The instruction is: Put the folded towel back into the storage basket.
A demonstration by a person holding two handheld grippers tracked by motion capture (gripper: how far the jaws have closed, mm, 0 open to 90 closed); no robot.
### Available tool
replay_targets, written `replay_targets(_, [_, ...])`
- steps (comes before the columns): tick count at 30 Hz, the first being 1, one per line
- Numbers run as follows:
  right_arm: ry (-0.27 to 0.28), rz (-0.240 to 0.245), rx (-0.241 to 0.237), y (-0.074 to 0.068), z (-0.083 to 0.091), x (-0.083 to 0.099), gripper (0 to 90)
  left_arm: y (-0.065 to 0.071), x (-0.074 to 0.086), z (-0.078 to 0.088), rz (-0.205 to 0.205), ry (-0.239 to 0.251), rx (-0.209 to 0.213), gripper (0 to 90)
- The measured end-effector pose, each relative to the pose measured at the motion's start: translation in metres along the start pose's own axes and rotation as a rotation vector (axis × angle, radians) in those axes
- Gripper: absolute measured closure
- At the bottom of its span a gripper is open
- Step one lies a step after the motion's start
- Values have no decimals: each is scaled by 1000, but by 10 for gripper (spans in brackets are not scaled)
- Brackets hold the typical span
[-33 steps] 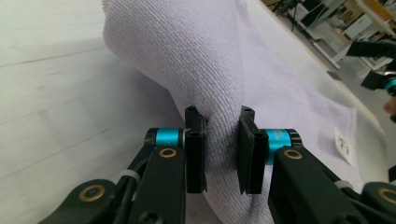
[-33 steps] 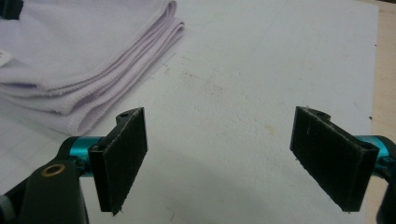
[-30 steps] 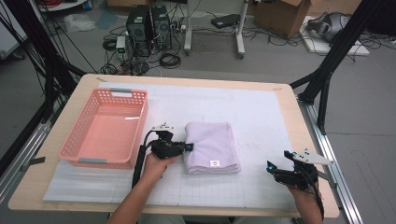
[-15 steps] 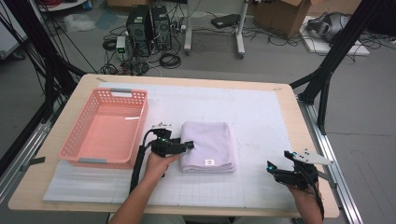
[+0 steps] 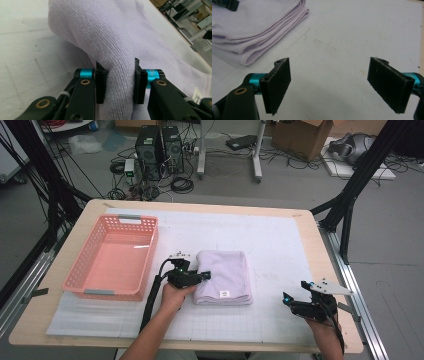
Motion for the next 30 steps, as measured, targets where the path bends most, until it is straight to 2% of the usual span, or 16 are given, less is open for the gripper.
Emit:
replay_targets(1, [-4,-6,0,0,0,0,179,1,-1,1,-10,8,6,714])
replay_targets(4, [1,-12,3,1,2,1,179,7,-5,7,-81,62,32,718])
replay_targets(11, [2,-12,6,1,4,2,179,25,-13,18,-276,145,61,721])
replay_targets(19, [2,-10,3,1,3,2,179,47,-29,31,-427,211,90,723])
replay_targets(24, [3,-11,3,1,3,1,179,60,-40,41,-488,246,116,726])
replay_targets(30, [6,-9,3,1,3,1,178,69,-50,53,-528,286,141,728])
Point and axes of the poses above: each handheld gripper's, and its own axes: z roughly backward along the jaws, x roughly out of its underside, y roughly to its right, the point moved 4 cm from there along -z, roughly forward along the jaws, and after that the axes turned 2 degrees about -x, right-handed, at the moved point
